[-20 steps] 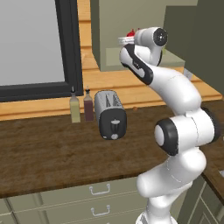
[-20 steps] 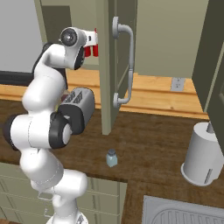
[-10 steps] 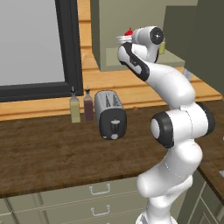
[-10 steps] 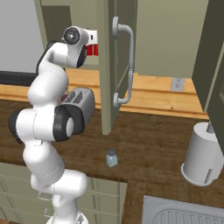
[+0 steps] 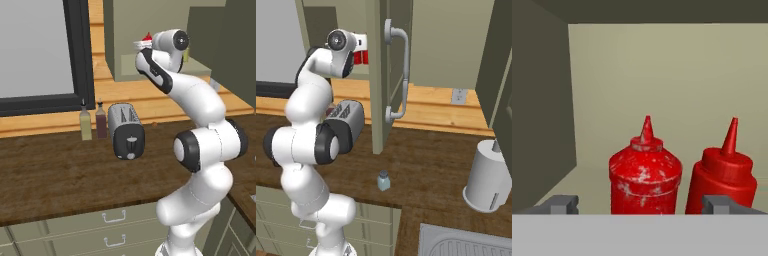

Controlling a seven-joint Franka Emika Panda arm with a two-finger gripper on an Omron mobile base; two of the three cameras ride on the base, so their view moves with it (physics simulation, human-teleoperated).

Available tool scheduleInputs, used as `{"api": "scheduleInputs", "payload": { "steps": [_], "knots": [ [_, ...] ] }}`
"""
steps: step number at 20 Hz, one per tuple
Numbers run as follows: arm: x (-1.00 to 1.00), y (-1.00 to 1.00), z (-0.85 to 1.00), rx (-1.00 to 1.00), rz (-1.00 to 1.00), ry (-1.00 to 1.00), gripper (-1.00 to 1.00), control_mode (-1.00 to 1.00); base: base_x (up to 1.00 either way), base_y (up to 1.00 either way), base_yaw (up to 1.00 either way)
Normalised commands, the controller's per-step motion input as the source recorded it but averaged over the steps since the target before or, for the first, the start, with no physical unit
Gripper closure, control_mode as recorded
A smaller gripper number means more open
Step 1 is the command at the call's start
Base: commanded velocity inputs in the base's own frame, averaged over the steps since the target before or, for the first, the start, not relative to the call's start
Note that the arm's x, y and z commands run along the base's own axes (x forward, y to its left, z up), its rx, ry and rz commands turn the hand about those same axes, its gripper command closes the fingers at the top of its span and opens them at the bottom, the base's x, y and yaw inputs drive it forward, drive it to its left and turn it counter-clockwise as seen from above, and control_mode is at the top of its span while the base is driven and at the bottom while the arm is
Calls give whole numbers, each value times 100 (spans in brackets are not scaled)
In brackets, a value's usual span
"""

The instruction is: Put the shaker and condiment bottle from the counter next to their counterparts in the cabinet.

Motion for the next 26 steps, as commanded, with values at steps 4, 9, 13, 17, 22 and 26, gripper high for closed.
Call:
{"api": "scheduleInputs", "payload": {
  "steps": [4,9,13,17,22,26],
  "knots": [
    [-40,1,0,0,0,0,-100,-100,0,0,0],
    [-53,2,-6,0,0,0,-100,-100,0,0,0],
    [-59,4,-9,0,0,0,-100,-100,0,0,0],
    [-56,0,-4,0,0,0,-100,-100,0,0,0],
    [-69,0,-1,0,-1,0,-100,-100,0,0,0],
    [-76,0,0,0,-5,-2,-100,-100,0,0,0]
  ]
}}
